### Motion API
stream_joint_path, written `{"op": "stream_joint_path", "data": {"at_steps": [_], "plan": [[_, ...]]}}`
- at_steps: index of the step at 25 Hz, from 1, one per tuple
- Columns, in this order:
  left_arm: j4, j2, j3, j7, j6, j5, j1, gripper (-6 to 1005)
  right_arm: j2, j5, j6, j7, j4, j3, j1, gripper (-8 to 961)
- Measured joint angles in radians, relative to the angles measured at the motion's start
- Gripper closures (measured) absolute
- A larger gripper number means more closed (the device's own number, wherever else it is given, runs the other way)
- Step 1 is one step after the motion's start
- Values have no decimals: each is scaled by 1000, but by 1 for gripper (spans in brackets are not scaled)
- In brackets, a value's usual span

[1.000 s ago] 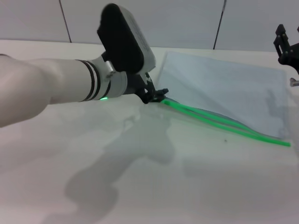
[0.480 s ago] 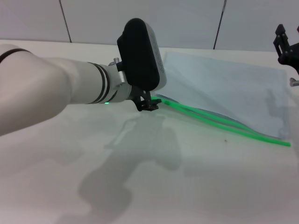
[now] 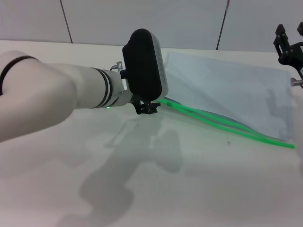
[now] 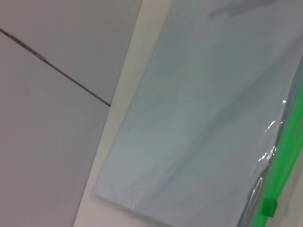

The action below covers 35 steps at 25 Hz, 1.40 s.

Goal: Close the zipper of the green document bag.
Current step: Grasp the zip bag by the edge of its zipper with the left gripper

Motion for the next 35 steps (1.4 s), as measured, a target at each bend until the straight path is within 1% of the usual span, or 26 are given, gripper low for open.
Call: {"op": "stream_joint_path", "data": {"at_steps": [3, 4, 15, 28, 35], "plan": [[-17, 0, 14, 4, -33, 0, 0, 260, 0, 0, 1, 0, 0, -1, 1, 425], [-33, 0, 29, 13, -65, 0, 0, 260, 0, 0, 1, 0, 0, -1, 1, 425], [-115, -3, 84, 31, -171, -6, -25, 261, 0, 0, 1, 0, -3, -1, 1, 426], [-152, -4, 135, 32, -254, -8, -44, 261, 0, 0, 1, 0, -1, -1, 5, 426], [-175, -5, 138, 32, -271, -8, -56, 261, 0, 0, 1, 0, 0, -1, 6, 426]]}}
